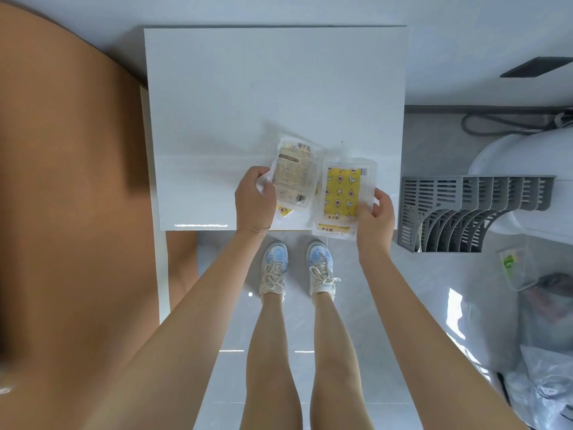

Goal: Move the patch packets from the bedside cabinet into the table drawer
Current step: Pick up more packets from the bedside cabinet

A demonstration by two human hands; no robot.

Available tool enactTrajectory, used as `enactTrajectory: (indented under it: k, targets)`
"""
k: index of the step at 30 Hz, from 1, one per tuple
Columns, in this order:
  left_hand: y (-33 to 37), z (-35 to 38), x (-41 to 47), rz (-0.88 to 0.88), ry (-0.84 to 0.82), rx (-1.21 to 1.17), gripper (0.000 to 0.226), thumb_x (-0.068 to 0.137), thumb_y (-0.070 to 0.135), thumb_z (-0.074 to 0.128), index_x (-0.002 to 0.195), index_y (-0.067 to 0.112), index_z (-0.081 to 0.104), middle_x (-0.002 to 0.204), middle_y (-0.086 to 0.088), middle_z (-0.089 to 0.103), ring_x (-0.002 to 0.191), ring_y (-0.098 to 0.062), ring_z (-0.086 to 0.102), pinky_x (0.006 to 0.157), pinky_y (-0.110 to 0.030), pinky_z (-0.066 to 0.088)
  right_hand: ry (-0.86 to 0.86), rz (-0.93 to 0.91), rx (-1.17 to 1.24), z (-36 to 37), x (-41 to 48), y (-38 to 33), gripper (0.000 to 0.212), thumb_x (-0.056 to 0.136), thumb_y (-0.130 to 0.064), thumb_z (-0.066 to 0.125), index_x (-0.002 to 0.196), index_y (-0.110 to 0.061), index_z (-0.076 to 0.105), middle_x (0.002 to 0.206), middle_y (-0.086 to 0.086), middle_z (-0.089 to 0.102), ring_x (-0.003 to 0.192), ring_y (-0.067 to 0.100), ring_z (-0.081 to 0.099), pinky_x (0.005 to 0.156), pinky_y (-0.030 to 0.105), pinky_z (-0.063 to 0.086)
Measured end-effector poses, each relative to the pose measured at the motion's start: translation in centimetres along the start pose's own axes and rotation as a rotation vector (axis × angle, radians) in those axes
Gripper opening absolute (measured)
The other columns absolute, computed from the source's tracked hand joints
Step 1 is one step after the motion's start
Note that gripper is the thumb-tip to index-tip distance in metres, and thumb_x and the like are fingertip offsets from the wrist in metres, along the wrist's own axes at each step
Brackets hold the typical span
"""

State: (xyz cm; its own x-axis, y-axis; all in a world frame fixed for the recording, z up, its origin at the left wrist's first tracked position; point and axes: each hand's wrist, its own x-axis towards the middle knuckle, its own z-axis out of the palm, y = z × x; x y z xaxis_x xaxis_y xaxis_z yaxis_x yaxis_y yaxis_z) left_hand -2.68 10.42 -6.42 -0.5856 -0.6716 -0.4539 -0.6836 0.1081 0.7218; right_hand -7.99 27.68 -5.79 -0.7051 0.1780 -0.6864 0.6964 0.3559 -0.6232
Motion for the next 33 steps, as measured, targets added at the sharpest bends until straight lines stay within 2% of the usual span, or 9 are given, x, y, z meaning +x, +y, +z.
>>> enactTrajectory:
  k: [3,6,8,13,15,18,26,29,33]
  targets:
    - [0.4,0.3,-0.1,-0.091,0.006,-0.095,0.009,0.088,0.014,0.062,0.093,0.009,0.057,0.081,0.007,0.055,0.067,0.010,0.052,0.059,-0.003,0.038,-0.006,-0.005,-0.010,0.7,-0.2,-0.4,0.041,0.089,-0.026,0.066,0.126,-0.022,0.048,0.102,-0.004,0.066,0.084,0.006,0.064,0.063,0.017,0.048]
    - [1.0,0.8,0.0,-0.123,-0.006,-0.091,0.030,0.081,0.023,0.073,0.092,0.008,0.049,0.079,0.008,0.052,0.066,-0.001,0.050,0.054,-0.007,0.041,-0.024,-0.008,-0.073,1.1,-0.1,-1.0,0.053,0.085,-0.027,0.071,0.130,-0.020,0.042,0.099,-0.008,0.060,0.081,0.006,0.061,0.057,0.012,0.043]
    - [1.3,1.1,0.2,-0.109,-0.032,-0.038,0.030,0.080,0.021,0.074,0.093,0.010,0.048,0.087,0.005,0.057,0.075,-0.010,0.051,0.057,-0.007,0.042,-0.035,-0.012,-0.127,1.2,0.1,-1.3,0.056,0.085,-0.023,0.072,0.131,-0.019,0.040,0.096,-0.009,0.057,0.080,0.009,0.060,0.054,0.011,0.041]
    - [0.8,0.3,0.4,-0.078,-0.107,0.027,0.022,0.080,0.018,0.071,0.089,0.012,0.052,0.092,0.002,0.057,0.083,-0.014,0.047,0.058,0.001,0.034,-0.141,0.019,-0.171,0.6,0.3,-2.0,0.061,0.081,-0.018,0.076,0.131,-0.018,0.041,0.092,-0.008,0.063,0.082,0.013,0.063,0.068,0.025,0.052]
    - [0.4,-0.5,0.2,-0.095,-0.136,0.033,0.022,0.080,0.018,0.071,0.090,0.013,0.052,0.094,0.002,0.058,0.085,-0.014,0.049,0.059,-0.004,0.035,-0.229,0.044,-0.136,0.4,0.1,-2.2,0.056,0.082,-0.014,0.075,0.129,-0.017,0.044,0.100,-0.001,0.067,0.084,0.015,0.066,0.070,0.029,0.055]
    - [-0.3,-2.3,-0.5,-0.139,-0.140,0.005,0.021,0.079,0.019,0.071,0.090,0.015,0.053,0.097,0.004,0.059,0.092,-0.014,0.051,0.073,-0.020,0.040,-0.330,0.048,-0.111,0.0,-0.8,-2.4,0.051,0.083,-0.009,0.072,0.128,-0.014,0.047,0.107,0.005,0.069,0.088,0.019,0.069,0.075,0.035,0.058]
    - [-3.1,-10.4,-7.4,-0.391,-0.048,-0.432,0.024,0.081,0.004,0.071,0.099,0.008,0.055,0.104,-0.008,0.063,0.102,-0.024,0.059,0.080,-0.032,0.056,-0.509,0.027,-0.160,-0.8,-6.1,-3.7,0.043,0.086,-0.006,0.068,0.123,-0.017,0.049,0.108,0.004,0.070,0.097,0.026,0.069,0.089,0.047,0.055]
    - [-4.3,-13.0,-11.0,-0.444,0.015,-0.529,0.031,0.081,0.003,0.070,0.109,0.004,0.056,0.112,-0.010,0.062,0.102,-0.023,0.060,0.069,-0.022,0.055,-0.578,-0.036,-0.230,-0.4,-8.7,-4.4,0.042,0.085,-0.003,0.068,0.121,-0.016,0.051,0.108,0.004,0.070,0.095,0.024,0.070,0.087,0.046,0.056]
    - [-5.4,-17.3,-16.1,-0.483,0.166,-0.686,0.029,0.080,0.002,0.071,0.105,0.007,0.058,0.113,-0.012,0.064,0.100,-0.026,0.063,0.079,-0.034,0.056,-0.633,-0.137,-0.339,0.9,-13.2,-5.6,0.042,0.082,-0.003,0.069,0.118,-0.015,0.051,0.112,0.009,0.067,0.098,0.026,0.068,0.084,0.041,0.056]
